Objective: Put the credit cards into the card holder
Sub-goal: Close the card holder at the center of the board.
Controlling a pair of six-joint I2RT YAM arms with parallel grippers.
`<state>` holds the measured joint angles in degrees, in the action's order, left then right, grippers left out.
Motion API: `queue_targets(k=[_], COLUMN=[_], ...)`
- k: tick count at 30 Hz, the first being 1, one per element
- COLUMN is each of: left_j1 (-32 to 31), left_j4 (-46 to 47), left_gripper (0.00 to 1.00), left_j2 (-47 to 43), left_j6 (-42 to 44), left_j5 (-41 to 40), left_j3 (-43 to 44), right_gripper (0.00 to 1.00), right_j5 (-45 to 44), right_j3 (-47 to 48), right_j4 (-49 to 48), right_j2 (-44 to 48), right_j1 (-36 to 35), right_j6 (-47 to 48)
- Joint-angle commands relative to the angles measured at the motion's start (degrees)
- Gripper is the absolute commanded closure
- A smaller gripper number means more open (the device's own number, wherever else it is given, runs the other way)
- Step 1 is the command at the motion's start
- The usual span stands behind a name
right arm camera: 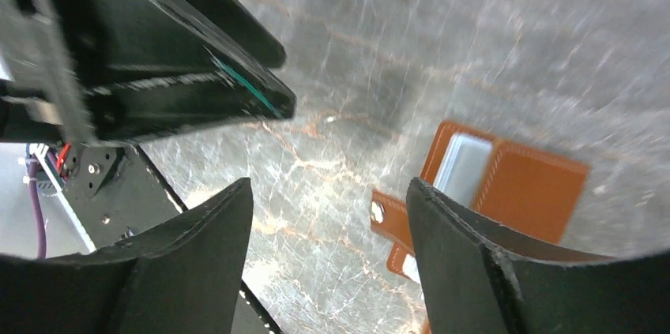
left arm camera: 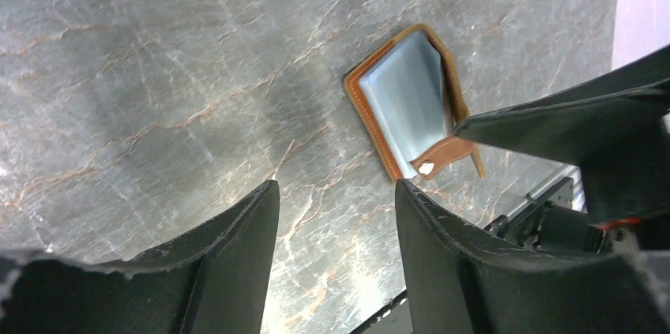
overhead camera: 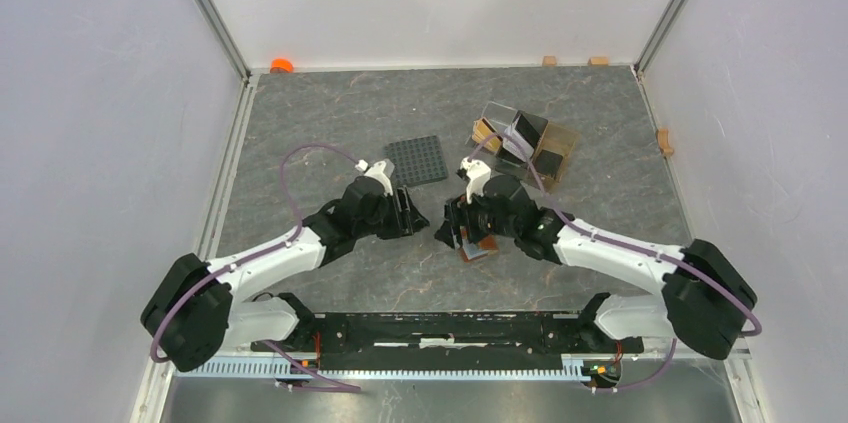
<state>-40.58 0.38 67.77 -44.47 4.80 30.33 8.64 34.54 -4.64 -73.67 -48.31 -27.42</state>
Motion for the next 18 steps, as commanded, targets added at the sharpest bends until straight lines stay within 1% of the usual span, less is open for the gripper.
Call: queue_targets(k=[1, 6, 8, 10, 12, 14, 18], left_j1=[-0.73, -3.24, -4.06, -4.70, -5.08, -5.38, -5.78], left_j4=[-3.27, -2.86, -2.43, -2.21, -2.17, -2.10, -2.09], left_gripper=[0.37, 0.35, 0.33, 0.31, 0.30, 0.29, 0.26], left_j2=[2.55, 9.68, 12.04, 13.52, 14.97, 16.10, 17.37], left_j6=[2.46, 2.15, 1.94, 1.80, 1.58, 1.45, 1.14], left_j5=[-0.35, 0.56, 0.56, 0.62, 0.65, 0.78, 1.07], left_j3=[7.15, 13.37, 15.84, 17.47, 18.59, 19.17, 19.57], right_gripper=[0.22, 0.17, 0.17, 0.20, 0.25, 0.27, 0.30], right_j5=[-0.57, 4.52, 4.95, 6.14, 7.74, 9.40, 14.33], right_j3=[8.01, 6.45, 4.96, 3.14, 1.31, -0.59, -4.37], right_j4=[10.68, 14.83, 15.98, 16.01, 15.24, 13.33, 7.74], right_j2=[4.91, 9.50, 10.27, 10.34, 9.51, 8.18, 4.82], right_j1=[3.65, 13.56, 17.73, 20.86, 22.88, 23.41, 23.36], right_j6=[8.15, 11.24, 12.28, 12.99, 13.25, 13.73, 12.68])
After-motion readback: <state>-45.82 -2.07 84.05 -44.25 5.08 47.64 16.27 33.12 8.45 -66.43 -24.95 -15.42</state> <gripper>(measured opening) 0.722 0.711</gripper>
